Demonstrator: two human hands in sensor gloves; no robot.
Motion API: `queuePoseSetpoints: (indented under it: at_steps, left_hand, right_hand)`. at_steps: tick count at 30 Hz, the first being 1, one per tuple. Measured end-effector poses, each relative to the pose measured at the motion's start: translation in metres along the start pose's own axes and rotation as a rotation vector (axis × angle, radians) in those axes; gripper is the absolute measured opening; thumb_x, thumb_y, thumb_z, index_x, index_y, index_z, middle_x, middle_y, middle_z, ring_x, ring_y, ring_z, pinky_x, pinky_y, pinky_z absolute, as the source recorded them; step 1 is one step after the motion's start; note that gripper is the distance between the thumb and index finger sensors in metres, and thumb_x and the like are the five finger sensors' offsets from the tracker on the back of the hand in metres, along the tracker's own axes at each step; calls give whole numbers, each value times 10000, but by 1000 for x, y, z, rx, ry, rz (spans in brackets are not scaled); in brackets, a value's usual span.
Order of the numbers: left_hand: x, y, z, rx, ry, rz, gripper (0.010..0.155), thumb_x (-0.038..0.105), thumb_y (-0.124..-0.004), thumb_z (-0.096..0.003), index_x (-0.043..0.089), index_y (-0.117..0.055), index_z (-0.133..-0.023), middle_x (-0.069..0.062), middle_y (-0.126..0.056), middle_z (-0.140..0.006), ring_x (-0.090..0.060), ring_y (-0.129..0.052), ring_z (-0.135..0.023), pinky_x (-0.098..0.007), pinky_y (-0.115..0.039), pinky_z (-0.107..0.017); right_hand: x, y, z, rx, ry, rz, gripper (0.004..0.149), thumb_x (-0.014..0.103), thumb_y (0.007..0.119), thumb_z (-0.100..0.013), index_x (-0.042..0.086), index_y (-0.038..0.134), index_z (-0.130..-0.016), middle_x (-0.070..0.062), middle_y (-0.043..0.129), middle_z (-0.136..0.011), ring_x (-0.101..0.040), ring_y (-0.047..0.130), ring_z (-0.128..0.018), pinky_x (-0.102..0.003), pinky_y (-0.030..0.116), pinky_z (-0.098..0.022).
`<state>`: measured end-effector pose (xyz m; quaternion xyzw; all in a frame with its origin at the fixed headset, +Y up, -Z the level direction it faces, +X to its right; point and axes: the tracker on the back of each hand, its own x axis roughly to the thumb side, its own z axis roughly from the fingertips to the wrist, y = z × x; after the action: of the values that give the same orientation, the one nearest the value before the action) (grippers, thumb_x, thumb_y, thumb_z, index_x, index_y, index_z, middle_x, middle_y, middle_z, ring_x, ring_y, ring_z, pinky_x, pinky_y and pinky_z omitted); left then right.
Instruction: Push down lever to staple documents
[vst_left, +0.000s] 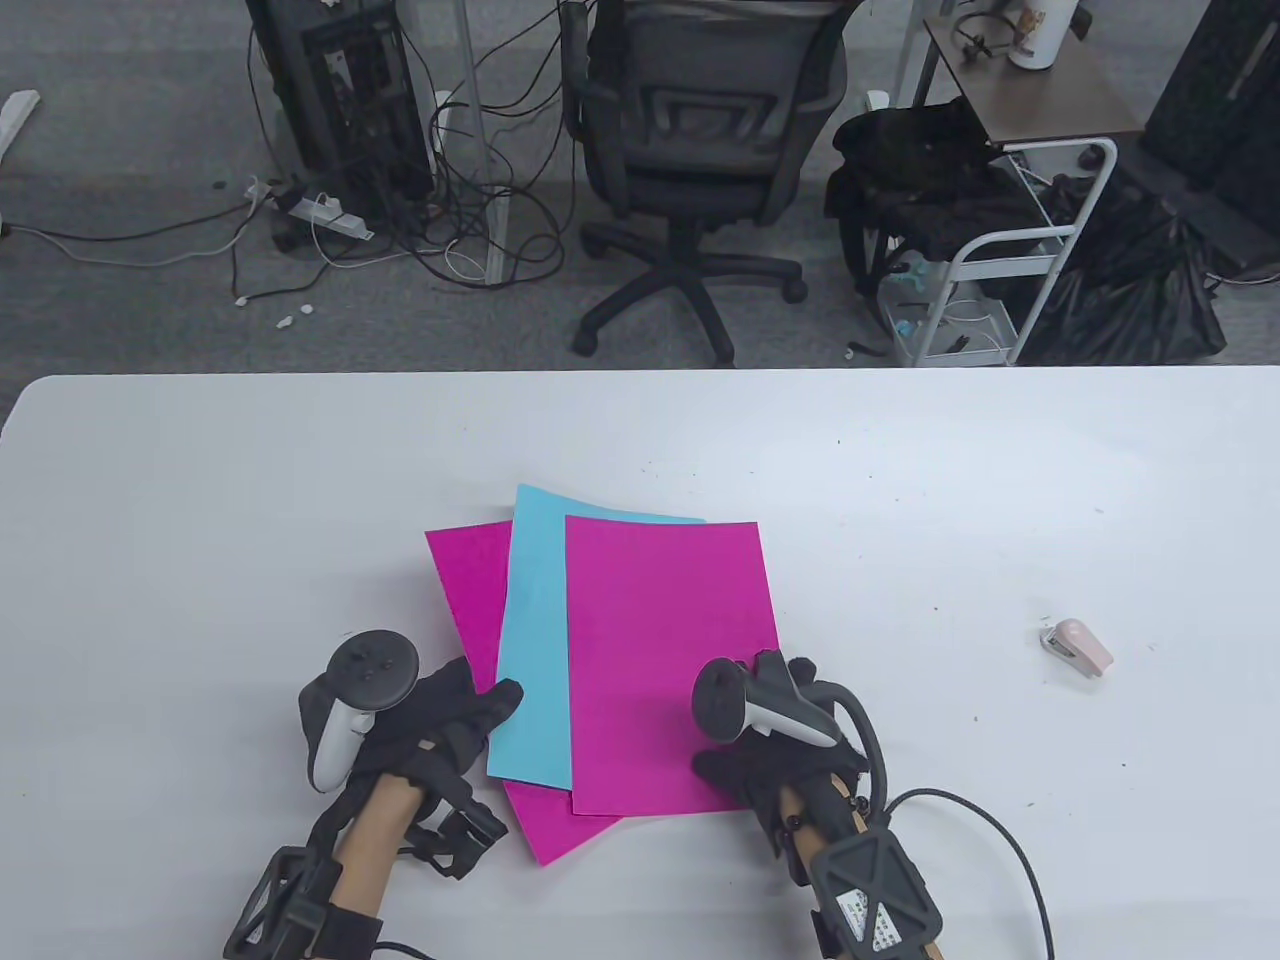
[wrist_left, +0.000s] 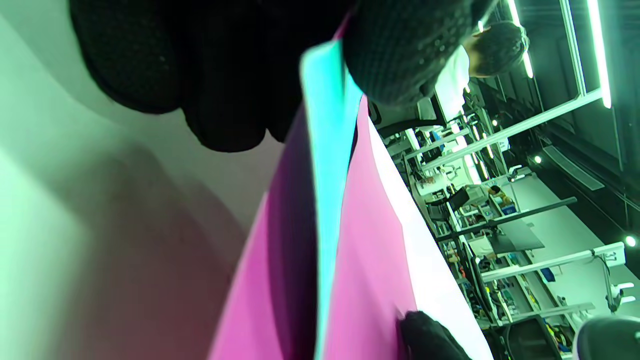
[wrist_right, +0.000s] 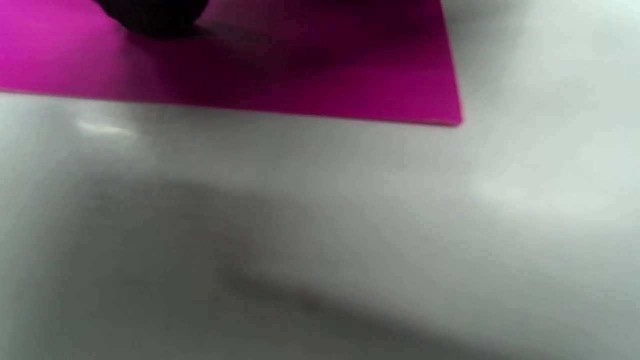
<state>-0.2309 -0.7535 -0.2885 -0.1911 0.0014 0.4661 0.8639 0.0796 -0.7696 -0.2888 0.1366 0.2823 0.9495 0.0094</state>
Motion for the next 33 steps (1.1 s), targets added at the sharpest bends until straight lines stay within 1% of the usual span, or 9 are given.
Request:
queuePoseSetpoints:
  at_steps: [4, 10, 11, 17, 21, 26, 29, 33]
  left_hand:
    - [2, -6, 0, -17, -10, 7, 636, 330, -823, -553, -8, -633, -1057, -140, -946, -893, -353, -1002, -739, -593, -845, -544]
    - [2, -8, -1, -30, -13, -2, 634, 330, -839, -545, -9, -649, -1046, -139, -961, -873, -340, -1015, -720, -586, -854, -534]
    - [2, -9, -1, -30, -13, -4, 626, 328, -841, -544, -5, -657, -1042, -119, -965, -868, -331, -1020, -714, -581, -859, -531]
    - [4, -10, -1, -4, -5, -9, 565, 285, -849, -545, 12, -697, -1016, -100, -991, -829, -302, -1044, -677, -562, -879, -515]
    - [4, -10, -1, 30, 3, -9, 524, 260, -855, -544, 27, -728, -995, -87, -1009, -802, -284, -1057, -652, -554, -890, -501]
    - [3, -9, 0, 71, 7, -4, 493, 250, -857, -545, 46, -750, -981, -73, -1022, -782, -271, -1066, -636, -544, -898, -495]
    - [2, -6, 1, 98, 8, 11, 477, 248, -855, -547, 62, -760, -975, -64, -1027, -777, -266, -1068, -634, -543, -899, -496]
    - [1, 1, 5, 133, -5, 45, 460, 244, -850, -549, 84, -766, -971, -61, -1025, -781, -272, -1063, -644, -550, -892, -504]
  right_hand:
    - [10, 2, 2, -14, -45, 11, 940, 524, 574, -512, -51, 90, -1077, -424, 55, -1047, -726, 189, -930, -764, 301, -673]
    - [21, 4, 0, -48, -96, 21, 942, 529, 579, -506, -53, 109, -1079, -427, 83, -1048, -730, 203, -927, -758, 311, -672]
    - [23, 5, 0, -52, -104, 23, 941, 530, 579, -505, -51, 112, -1079, -426, 80, -1049, -728, 205, -928, -756, 312, -674]
    - [30, 7, 1, -83, -165, 2, 938, 532, 583, -502, -47, 131, -1084, -423, 93, -1054, -722, 209, -931, -751, 316, -675]
    - [30, 7, 0, -97, -174, -5, 928, 529, 585, -503, -42, 142, -1085, -421, 112, -1056, -710, 223, -937, -742, 326, -678]
    - [26, 4, 2, -128, -191, -64, 903, 517, 576, -509, -42, 164, -1087, -409, 135, -1065, -695, 242, -947, -742, 342, -677]
    - [23, 0, 5, -184, -203, -126, 883, 507, 575, -511, -45, 196, -1088, -406, 172, -1069, -687, 285, -953, -745, 372, -674]
    - [13, -8, 12, -321, -200, -217, 871, 499, 582, -512, -61, 242, -1085, -402, 262, -1076, -678, 377, -955, -736, 440, -670]
